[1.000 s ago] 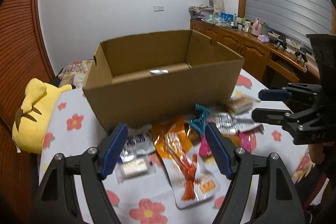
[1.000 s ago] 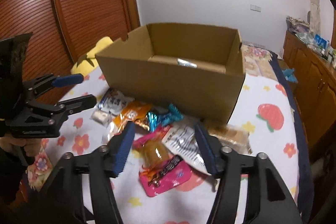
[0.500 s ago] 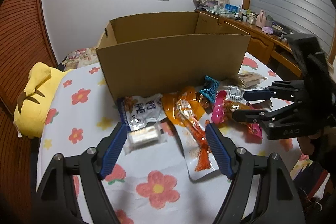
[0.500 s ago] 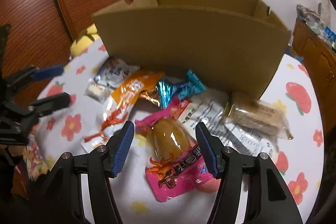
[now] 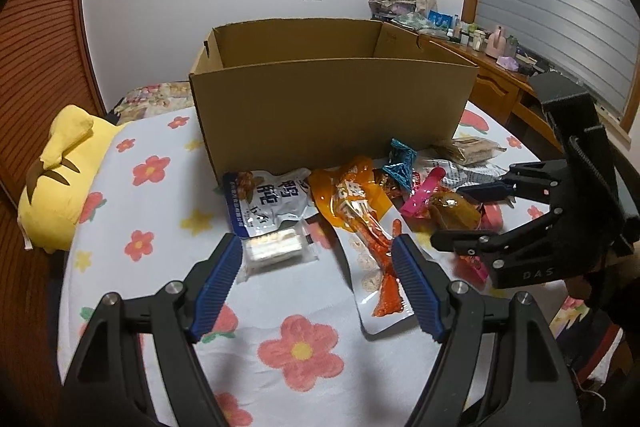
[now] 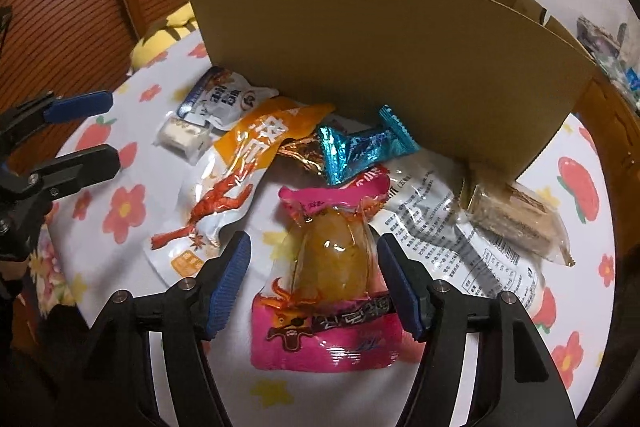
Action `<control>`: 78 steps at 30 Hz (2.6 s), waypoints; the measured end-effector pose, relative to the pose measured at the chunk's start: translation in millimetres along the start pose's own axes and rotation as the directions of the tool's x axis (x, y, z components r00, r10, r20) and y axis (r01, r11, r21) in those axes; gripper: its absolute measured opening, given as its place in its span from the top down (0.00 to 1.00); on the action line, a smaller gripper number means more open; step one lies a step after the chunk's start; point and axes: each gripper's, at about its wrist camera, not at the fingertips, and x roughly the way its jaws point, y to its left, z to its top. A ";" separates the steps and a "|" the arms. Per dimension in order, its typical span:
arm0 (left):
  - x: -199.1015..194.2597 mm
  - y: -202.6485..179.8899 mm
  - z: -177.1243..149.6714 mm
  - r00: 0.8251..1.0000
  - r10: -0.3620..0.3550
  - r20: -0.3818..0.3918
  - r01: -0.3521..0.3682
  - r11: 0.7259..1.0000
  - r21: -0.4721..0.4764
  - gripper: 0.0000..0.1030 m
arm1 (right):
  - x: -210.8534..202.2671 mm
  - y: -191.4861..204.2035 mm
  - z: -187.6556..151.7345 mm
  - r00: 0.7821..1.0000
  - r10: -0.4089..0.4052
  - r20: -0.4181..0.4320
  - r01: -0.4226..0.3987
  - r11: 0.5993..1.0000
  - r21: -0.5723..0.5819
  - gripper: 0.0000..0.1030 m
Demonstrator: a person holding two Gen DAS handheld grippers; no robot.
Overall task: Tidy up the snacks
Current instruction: 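Move left gripper to the orange chicken-feet packet while right gripper grasps the pink-wrapped snack, then close the left gripper on the orange chicken-feet packet, then lift the orange packet with left gripper while right gripper carries pink snack to box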
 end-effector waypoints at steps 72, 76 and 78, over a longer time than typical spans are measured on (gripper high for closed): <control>37.1 -31.7 4.1 0.997 0.029 -0.075 -0.026 0.999 0.046 0.57 | -6.5 -19.9 -29.4 0.990 0.009 0.143 -0.019 0.998 0.065 0.47; 31.5 -33.6 7.6 0.998 0.022 -0.057 -0.020 0.999 0.042 0.57 | -8.0 -10.3 -29.0 0.988 -0.033 0.148 0.030 0.999 0.027 0.50; 28.0 -34.4 8.7 0.999 0.019 -0.047 -0.017 0.999 0.042 0.57 | -10.7 -11.2 -29.4 0.987 -0.027 0.157 0.023 0.999 0.031 0.53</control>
